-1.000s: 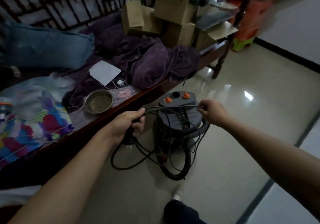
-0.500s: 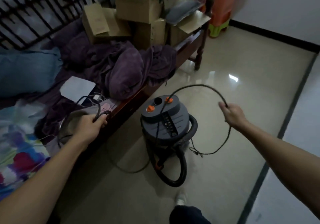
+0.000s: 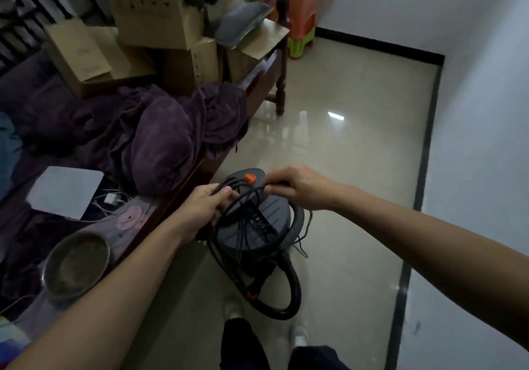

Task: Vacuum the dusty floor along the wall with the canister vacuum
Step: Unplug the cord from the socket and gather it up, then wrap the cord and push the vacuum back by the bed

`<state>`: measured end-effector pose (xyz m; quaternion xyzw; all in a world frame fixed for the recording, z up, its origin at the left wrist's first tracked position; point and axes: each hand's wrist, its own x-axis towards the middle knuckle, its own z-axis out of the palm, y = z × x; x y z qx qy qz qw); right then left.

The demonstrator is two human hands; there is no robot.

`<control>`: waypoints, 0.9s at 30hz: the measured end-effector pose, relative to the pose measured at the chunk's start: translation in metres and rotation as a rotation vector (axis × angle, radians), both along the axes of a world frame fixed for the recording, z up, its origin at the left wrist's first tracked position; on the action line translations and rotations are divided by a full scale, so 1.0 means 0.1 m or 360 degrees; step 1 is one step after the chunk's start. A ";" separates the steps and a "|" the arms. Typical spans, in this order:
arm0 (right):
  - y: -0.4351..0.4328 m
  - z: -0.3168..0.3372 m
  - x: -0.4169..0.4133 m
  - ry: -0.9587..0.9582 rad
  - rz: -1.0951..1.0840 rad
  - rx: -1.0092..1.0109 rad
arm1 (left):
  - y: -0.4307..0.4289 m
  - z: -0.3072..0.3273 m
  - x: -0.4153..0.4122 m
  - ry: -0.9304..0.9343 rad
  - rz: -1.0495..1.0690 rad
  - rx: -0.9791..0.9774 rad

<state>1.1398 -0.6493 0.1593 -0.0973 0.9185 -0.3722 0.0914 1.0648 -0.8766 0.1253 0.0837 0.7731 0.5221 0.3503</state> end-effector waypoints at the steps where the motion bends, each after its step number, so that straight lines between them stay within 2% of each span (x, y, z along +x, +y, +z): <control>1: 0.02 -0.01 -0.06 0.0096 -0.0191 -0.0041 | 0.07 0.01 -0.04 -0.0082 -0.0115 0.0019; 4: 0.13 -0.13 -0.18 0.0120 -0.0587 -0.0105 | 0.20 0.07 -0.21 -0.0241 -0.0419 0.0039; 8: 0.07 -0.38 -0.25 -0.0430 -0.0525 -0.0172 | 0.20 0.18 -0.47 -0.0517 -0.0669 0.0234; 12: -0.31 -0.69 -0.43 -0.0589 -0.0552 -0.0729 | 0.17 0.25 -0.76 -0.0813 -0.0988 0.0452; 14: -0.38 -0.82 -0.46 -0.0627 -0.0760 -0.0799 | 0.10 0.22 -0.98 -0.1005 -0.1057 0.0506; 16: -0.28 -0.97 -0.40 -0.0695 -0.0940 -0.0816 | -0.03 0.10 -1.23 -0.1152 -0.0992 0.0486; 17: -0.19 -1.03 -0.33 -0.0744 -0.1009 -0.0807 | -0.10 0.01 -1.35 -0.1147 -0.0954 0.0411; 21: 0.13 -1.30 0.01 -0.0970 -0.1144 -0.0825 | -0.31 -0.57 -1.62 -0.0773 -0.0955 -0.0086; 24: 0.19 -1.58 0.10 -0.1068 -0.1236 -0.0959 | -0.34 -1.09 -1.64 -0.0581 -0.0774 -0.0258; 27: 0.15 -1.87 -0.11 -0.1002 -0.1400 -0.0997 | -0.37 -1.64 -1.66 -0.0268 -0.0497 -0.0418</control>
